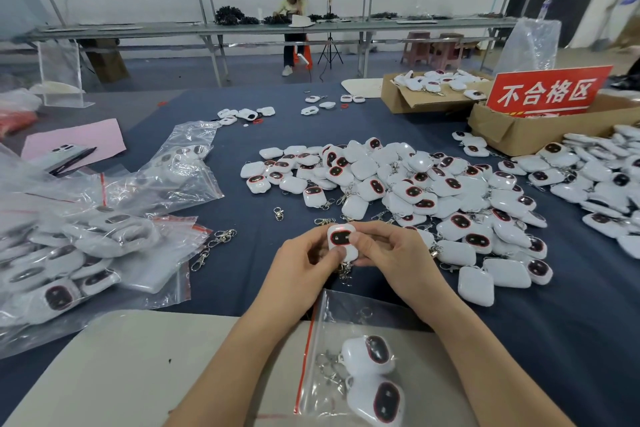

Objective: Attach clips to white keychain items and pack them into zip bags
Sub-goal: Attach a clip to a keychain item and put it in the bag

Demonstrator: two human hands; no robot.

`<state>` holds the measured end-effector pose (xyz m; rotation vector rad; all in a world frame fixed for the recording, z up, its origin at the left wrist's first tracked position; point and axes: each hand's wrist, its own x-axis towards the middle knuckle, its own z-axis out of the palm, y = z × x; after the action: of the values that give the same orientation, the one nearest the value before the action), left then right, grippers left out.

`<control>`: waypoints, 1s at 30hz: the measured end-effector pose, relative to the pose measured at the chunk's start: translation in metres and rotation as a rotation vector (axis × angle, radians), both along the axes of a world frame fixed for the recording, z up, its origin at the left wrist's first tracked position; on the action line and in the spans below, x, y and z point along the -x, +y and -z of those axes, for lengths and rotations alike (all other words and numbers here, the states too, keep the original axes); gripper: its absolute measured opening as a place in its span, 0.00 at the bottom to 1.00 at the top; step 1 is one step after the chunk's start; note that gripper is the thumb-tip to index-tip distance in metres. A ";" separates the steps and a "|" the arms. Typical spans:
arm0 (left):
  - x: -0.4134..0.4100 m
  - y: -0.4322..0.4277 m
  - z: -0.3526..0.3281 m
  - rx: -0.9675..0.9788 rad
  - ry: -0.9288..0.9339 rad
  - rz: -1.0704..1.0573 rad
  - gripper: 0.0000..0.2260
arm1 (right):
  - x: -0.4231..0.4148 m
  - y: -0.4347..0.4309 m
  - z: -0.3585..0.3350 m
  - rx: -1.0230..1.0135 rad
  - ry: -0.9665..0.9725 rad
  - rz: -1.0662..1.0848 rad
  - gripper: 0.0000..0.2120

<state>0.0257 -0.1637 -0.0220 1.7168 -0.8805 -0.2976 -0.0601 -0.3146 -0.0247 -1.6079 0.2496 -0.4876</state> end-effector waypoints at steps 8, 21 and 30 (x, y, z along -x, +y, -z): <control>0.002 -0.005 0.002 0.042 0.101 -0.159 0.12 | 0.001 0.000 -0.002 -0.010 -0.032 0.017 0.06; 0.016 -0.003 -0.001 -0.003 -0.224 0.037 0.22 | 0.002 -0.003 0.000 0.003 -0.014 0.050 0.18; 0.010 -0.003 0.001 0.087 0.003 -0.051 0.14 | 0.005 -0.002 -0.005 0.002 -0.011 -0.017 0.15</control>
<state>0.0161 -0.1664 -0.0231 1.6553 -0.8344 -0.2239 -0.0649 -0.3163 -0.0197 -1.6081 0.2274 -0.4835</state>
